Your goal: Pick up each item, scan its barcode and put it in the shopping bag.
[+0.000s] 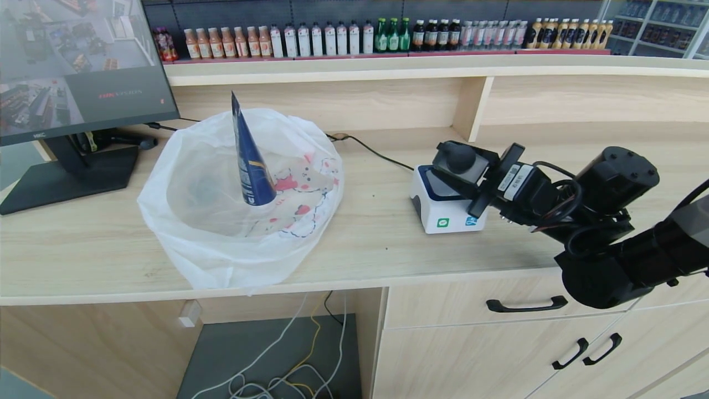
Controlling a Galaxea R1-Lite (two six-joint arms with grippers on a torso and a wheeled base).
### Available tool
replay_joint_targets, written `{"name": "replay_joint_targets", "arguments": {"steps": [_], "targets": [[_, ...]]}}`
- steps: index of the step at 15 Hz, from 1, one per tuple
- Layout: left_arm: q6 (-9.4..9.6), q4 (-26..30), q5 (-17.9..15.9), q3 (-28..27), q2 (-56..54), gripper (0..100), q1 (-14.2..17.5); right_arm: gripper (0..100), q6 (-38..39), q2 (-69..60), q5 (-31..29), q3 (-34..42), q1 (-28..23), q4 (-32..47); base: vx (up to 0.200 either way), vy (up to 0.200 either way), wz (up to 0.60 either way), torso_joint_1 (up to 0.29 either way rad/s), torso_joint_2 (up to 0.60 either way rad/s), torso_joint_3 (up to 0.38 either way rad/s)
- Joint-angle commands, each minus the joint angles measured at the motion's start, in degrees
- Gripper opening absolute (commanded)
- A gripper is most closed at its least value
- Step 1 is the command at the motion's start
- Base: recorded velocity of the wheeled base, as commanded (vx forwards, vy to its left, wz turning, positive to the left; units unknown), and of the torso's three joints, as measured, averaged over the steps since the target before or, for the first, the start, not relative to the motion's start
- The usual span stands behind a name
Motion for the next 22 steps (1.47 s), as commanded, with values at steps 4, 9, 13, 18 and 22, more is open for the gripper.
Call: {"name": "replay_joint_targets", "arguments": {"steps": [4,9,13,18,22], "targets": [[0.00,0.00,0.00,0.00,-0.02,100,-0.06,0,0.61,-1.68,-1.93,-0.22,0.12,0.05,0.000,0.000,0.00,0.000,0.00,0.000],[0.00,0.00,0.00,0.00,-0.02,100,-0.06,0,5.62,-4.31,-10.19,2.86,3.37,-2.32,0.000,0.000,0.00,0.000,0.00,0.000],[0.00,0.00,0.00,0.00,-0.02,100,-0.06,0,14.67,-9.06,-19.59,6.90,4.86,-3.29,0.000,0.000,0.00,0.000,0.00,0.000],[0.00,0.00,0.00,0.00,-0.02,100,-0.06,0,24.08,-17.06,-24.69,12.88,1.00,-3.29,0.000,0.000,0.00,0.000,0.00,0.000],[0.00,0.00,0.00,0.00,-0.02,100,0.02,0,29.35,-21.27,-25.04,20.61,0.82,-3.29,0.000,0.000,0.00,0.000,0.00,0.000]]}}
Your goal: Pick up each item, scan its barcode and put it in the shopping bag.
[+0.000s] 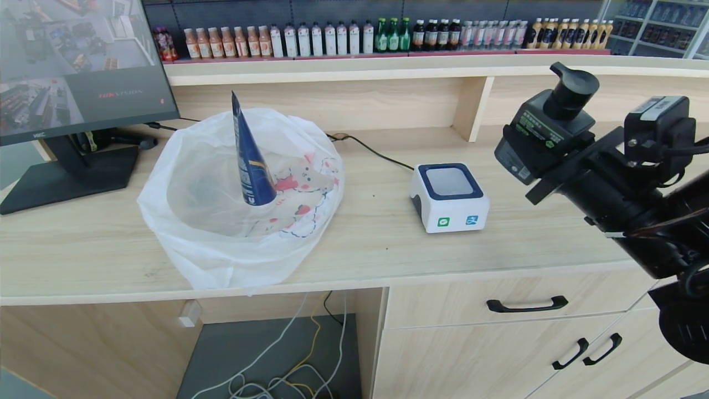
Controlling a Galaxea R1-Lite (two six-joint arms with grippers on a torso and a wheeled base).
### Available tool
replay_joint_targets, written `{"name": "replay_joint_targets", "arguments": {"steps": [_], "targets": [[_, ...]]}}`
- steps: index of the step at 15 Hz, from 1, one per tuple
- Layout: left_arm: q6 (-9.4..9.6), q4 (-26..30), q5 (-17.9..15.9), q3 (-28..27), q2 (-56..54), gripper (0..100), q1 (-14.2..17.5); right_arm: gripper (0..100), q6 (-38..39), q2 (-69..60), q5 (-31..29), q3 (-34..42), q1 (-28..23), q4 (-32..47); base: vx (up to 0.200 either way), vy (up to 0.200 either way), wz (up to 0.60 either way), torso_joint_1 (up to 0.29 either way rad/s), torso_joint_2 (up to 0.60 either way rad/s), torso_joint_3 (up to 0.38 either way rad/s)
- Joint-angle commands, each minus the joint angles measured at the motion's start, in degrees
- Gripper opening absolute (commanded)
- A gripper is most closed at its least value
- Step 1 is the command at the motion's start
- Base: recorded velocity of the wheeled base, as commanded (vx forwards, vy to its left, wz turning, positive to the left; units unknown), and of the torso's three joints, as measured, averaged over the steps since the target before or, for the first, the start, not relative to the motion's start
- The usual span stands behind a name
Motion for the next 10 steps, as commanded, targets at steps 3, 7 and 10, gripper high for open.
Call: {"name": "replay_joint_targets", "arguments": {"steps": [3,7,10], "targets": [[0.06,0.00,0.00,0.00,-0.02,100,-0.04,0,3.70,-4.70,-1.54,7.39,-0.20,-0.06,0.000,0.000,0.00,0.000,0.00,0.000],[0.06,0.00,0.00,0.00,-0.02,100,-0.04,0,10.55,-4.70,-13.41,11.35,5.25,-0.06,0.000,0.000,0.00,0.000,0.00,0.000],[-0.02,0.00,0.00,0.00,-0.02,100,0.05,0,11.61,-4.79,-16.48,10.03,6.65,-0.06,0.000,0.000,0.00,0.000,0.00,0.000]]}}
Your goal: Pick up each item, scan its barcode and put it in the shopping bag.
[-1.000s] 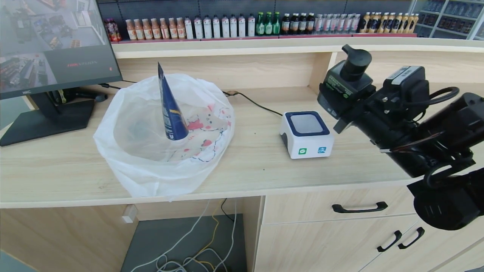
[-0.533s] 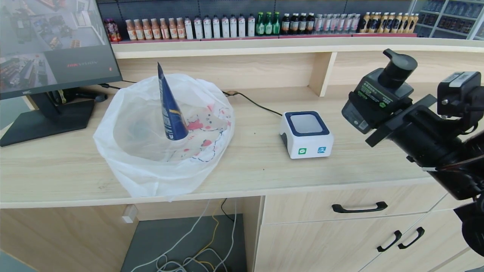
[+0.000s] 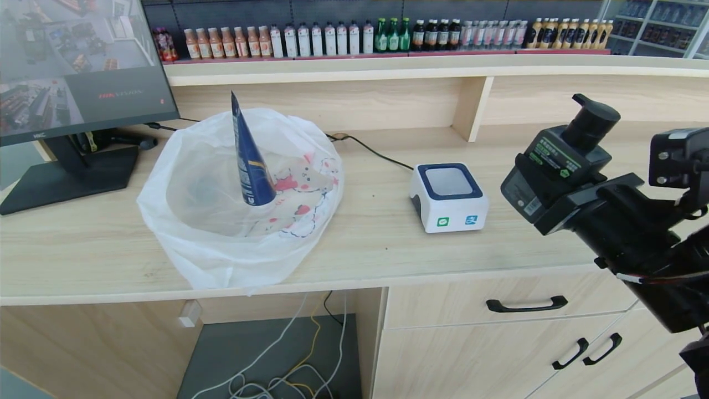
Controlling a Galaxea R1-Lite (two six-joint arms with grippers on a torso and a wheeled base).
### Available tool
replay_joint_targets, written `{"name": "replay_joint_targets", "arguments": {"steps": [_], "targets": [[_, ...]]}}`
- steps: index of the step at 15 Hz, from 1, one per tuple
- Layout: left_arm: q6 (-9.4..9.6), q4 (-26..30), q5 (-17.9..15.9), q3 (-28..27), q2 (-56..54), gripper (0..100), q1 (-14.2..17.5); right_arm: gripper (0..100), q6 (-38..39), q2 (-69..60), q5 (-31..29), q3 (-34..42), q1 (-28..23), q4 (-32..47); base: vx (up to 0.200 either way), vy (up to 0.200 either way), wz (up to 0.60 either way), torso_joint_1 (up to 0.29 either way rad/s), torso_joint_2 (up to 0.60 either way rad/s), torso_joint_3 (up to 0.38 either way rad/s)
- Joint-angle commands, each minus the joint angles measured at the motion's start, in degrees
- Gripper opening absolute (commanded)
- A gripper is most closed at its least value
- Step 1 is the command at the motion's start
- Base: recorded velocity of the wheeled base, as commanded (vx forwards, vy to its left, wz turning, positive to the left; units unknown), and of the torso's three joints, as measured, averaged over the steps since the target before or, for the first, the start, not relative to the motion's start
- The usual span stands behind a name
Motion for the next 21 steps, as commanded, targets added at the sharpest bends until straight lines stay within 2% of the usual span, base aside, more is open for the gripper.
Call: {"name": "replay_joint_targets", "arguments": {"steps": [1,5,21], "targets": [[-0.02,0.00,0.00,0.00,-0.02,100,0.02,0,-0.02,-0.35,-0.01,-0.62,0.57,-0.08,0.000,0.000,0.00,0.000,0.00,0.000],[-0.11,0.00,0.00,0.00,-0.02,100,0.02,0,0.86,-0.79,-0.10,-1.32,0.48,-0.08,0.000,0.000,0.00,0.000,0.00,0.000],[-0.20,0.00,0.00,0.00,-0.02,100,0.02,0,2.88,-4.74,0.07,-0.44,0.31,-0.08,0.000,0.200,0.00,0.003,0.00,0.002]]}}
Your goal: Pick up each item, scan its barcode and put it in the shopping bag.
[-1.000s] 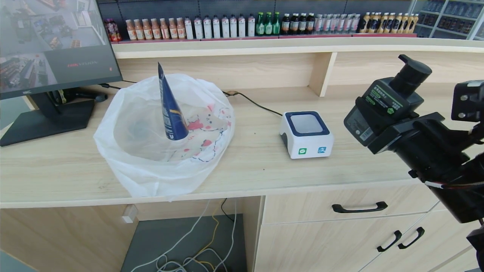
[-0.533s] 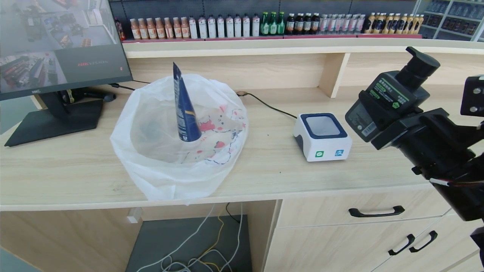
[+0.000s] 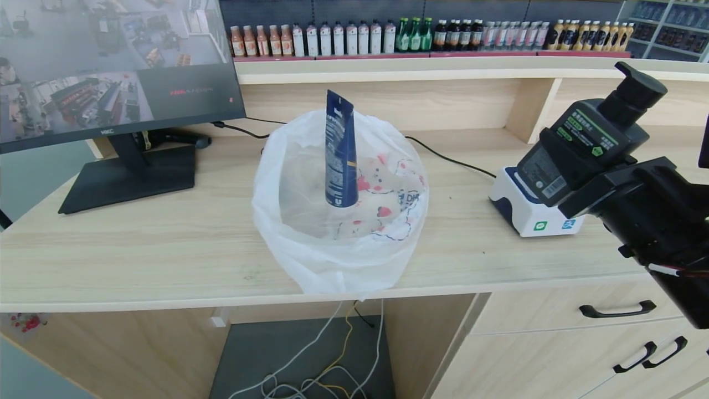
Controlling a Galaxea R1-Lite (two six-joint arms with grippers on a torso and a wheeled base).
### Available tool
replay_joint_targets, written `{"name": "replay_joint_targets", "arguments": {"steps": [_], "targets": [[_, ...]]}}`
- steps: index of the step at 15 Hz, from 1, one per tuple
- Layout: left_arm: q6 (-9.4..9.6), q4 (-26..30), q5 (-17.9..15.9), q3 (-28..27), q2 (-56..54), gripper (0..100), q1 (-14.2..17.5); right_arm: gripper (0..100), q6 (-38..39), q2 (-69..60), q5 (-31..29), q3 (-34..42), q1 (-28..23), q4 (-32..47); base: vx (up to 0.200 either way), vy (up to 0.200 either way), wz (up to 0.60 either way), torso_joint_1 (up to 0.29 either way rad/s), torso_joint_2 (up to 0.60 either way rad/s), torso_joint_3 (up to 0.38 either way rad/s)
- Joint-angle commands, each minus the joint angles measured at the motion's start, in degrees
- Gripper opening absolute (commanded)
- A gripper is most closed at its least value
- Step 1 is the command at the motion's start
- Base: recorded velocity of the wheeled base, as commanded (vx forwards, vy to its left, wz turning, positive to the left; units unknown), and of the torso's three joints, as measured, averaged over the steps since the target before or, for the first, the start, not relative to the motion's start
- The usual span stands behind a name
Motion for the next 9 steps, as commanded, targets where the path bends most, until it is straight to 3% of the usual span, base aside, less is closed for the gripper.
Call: {"name": "replay_joint_targets", "arguments": {"steps": [1,2,9], "targets": [[0.03,-0.02,-0.02,0.00,-0.02,100,0.02,0,-0.06,-1.03,-0.01,0.53,0.08,-0.01,0.000,0.200,0.00,0.002,0.00,0.002],[0.03,-0.02,-0.02,0.00,-0.02,100,0.02,0,-0.06,-1.12,-0.01,0.53,0.08,-0.01,0.000,0.200,0.00,-0.002,0.00,0.002],[0.21,-0.02,-0.02,0.00,-0.02,100,-0.06,0,-0.06,-0.15,0.08,-1.76,0.34,-0.01,0.000,0.000,0.00,0.000,0.00,0.000]]}}
